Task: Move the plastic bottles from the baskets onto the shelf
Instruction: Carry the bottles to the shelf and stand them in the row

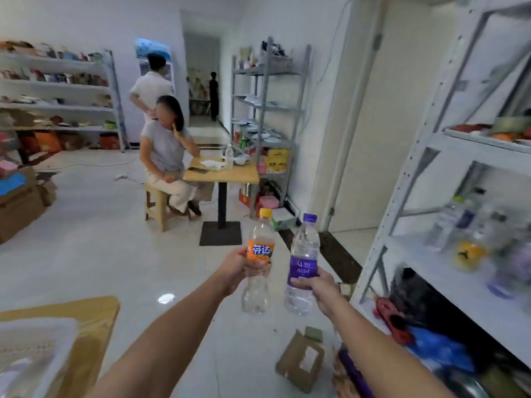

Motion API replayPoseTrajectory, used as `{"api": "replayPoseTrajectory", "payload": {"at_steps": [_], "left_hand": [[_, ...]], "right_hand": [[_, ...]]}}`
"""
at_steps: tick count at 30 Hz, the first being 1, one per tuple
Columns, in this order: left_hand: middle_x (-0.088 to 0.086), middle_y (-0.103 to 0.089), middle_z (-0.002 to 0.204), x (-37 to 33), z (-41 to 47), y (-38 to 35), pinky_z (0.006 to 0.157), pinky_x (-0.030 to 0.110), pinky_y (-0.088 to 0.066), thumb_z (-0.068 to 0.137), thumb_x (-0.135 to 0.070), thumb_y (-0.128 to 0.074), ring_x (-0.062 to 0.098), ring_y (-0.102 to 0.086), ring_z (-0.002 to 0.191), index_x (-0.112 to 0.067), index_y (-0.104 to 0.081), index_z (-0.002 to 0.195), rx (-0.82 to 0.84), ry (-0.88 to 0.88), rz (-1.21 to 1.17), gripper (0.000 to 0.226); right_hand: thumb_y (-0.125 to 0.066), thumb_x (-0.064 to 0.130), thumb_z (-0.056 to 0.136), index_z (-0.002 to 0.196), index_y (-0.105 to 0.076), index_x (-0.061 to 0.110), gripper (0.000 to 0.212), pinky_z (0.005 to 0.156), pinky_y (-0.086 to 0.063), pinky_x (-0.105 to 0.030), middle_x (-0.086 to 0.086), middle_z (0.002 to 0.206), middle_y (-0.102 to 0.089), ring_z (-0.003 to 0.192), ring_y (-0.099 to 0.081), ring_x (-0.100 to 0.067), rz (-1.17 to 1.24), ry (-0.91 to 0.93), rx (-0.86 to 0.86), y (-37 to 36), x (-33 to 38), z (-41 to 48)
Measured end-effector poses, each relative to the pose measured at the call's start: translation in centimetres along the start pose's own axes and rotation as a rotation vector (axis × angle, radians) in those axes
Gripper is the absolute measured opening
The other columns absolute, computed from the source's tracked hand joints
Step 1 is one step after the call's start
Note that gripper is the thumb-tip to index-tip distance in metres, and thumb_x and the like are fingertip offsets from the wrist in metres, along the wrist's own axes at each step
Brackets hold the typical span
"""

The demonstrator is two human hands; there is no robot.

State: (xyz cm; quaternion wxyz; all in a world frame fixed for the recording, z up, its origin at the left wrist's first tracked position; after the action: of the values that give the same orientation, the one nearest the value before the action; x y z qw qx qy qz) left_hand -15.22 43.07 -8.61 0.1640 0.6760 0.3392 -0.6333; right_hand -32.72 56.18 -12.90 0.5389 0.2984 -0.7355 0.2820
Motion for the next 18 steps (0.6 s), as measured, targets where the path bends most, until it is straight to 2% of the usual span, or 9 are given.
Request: {"api": "replayPoseTrajectory", "payload": {"at_steps": [2, 6, 9, 12, 13, 15, 18], "left_hand": [[0.011, -0.070, 0.087, 0.5, 1.1, -5.5, 0.069, 0.031, -0.058, 0.076, 0.018, -0.060, 0.021, -0.069, 0.078, -0.003, -0.065, 0.102, 0.081, 0.007, 0.002, 0.033], [0.019, -0.063, 0.098, 2.0, 2.5, -16.5, 0.080, 0.038, -0.050, 0.077, 0.018, -0.058, 0.030, -0.060, 0.092, 0.004, -0.058, 0.116, 0.259, 0.033, 0.024, 0.042], [0.017, -0.065, 0.097, 3.4, 3.0, -24.3, 0.071, 0.033, -0.050, 0.076, 0.018, -0.060, 0.028, -0.062, 0.088, 0.004, -0.058, 0.117, 0.371, 0.057, 0.049, 0.044], [0.016, -0.068, 0.092, 4.4, 3.0, -31.4, 0.071, 0.033, -0.054, 0.075, 0.019, -0.060, 0.027, -0.066, 0.081, 0.003, -0.060, 0.112, 0.492, 0.076, 0.064, 0.041], [0.017, -0.068, 0.092, 4.7, 2.9, -33.7, 0.072, 0.034, -0.053, 0.075, 0.019, -0.061, 0.027, -0.066, 0.081, 0.003, -0.060, 0.112, 0.537, 0.081, 0.078, 0.041], [0.017, -0.069, 0.094, 5.3, 2.5, -38.1, 0.072, 0.035, -0.053, 0.075, 0.018, -0.062, 0.028, -0.067, 0.083, 0.002, -0.061, 0.111, 0.630, 0.097, 0.099, 0.039], [0.013, -0.071, 0.089, 5.9, 1.9, -44.0, 0.060, 0.028, -0.056, 0.075, 0.018, -0.062, 0.023, -0.068, 0.078, -0.002, -0.062, 0.106, 0.736, 0.119, 0.111, 0.038]], "right_hand": [[-0.086, -0.006, 0.051, 0.111, -0.066, 0.010, 0.065, 0.091, -0.054, -0.041, -0.011, 0.098, -0.074, 0.096, -0.069, -0.028, 0.007, 0.017, -0.087, 5.5, 0.4, -1.5], [-0.084, -0.011, 0.052, 0.111, -0.066, 0.004, 0.064, 0.095, -0.052, -0.043, -0.016, 0.098, -0.073, 0.098, -0.067, -0.034, 0.037, 0.063, -0.271, 16.0, 1.1, -5.5], [-0.081, -0.014, 0.054, 0.108, -0.066, 0.002, 0.058, 0.091, -0.054, -0.046, -0.019, 0.097, -0.072, 0.095, -0.068, -0.035, 0.063, 0.087, -0.406, 23.1, 1.5, -8.8], [-0.079, -0.017, 0.055, 0.095, -0.068, 0.006, 0.047, 0.064, -0.057, -0.031, -0.007, 0.075, -0.075, 0.067, -0.071, -0.021, 0.099, 0.122, -0.539, 28.9, 1.9, -12.5], [-0.079, -0.017, 0.055, 0.090, -0.068, 0.008, 0.045, 0.060, -0.056, -0.029, -0.005, 0.072, -0.075, 0.064, -0.070, -0.020, 0.115, 0.125, -0.589, 30.7, 2.0, -13.8], [-0.080, -0.017, 0.055, 0.089, -0.067, 0.010, 0.045, 0.063, -0.055, -0.031, -0.006, 0.074, -0.074, 0.067, -0.070, -0.023, 0.147, 0.120, -0.689, 33.9, 1.9, -16.5], [-0.082, -0.015, 0.053, 0.095, -0.066, 0.009, 0.050, 0.065, -0.054, -0.032, -0.008, 0.083, -0.073, 0.075, -0.069, -0.026, 0.186, 0.120, -0.812, 38.0, 1.7, -20.0]]}}
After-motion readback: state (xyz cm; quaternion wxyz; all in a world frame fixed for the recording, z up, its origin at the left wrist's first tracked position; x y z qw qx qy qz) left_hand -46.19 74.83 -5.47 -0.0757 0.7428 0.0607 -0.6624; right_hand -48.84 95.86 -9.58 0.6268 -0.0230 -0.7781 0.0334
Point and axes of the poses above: each hand's wrist, its own z-axis towards the middle knuckle, its own y-axis out of the back of the hand, x = y × z, the point moved 2 cm from there along z, towards the middle knuckle
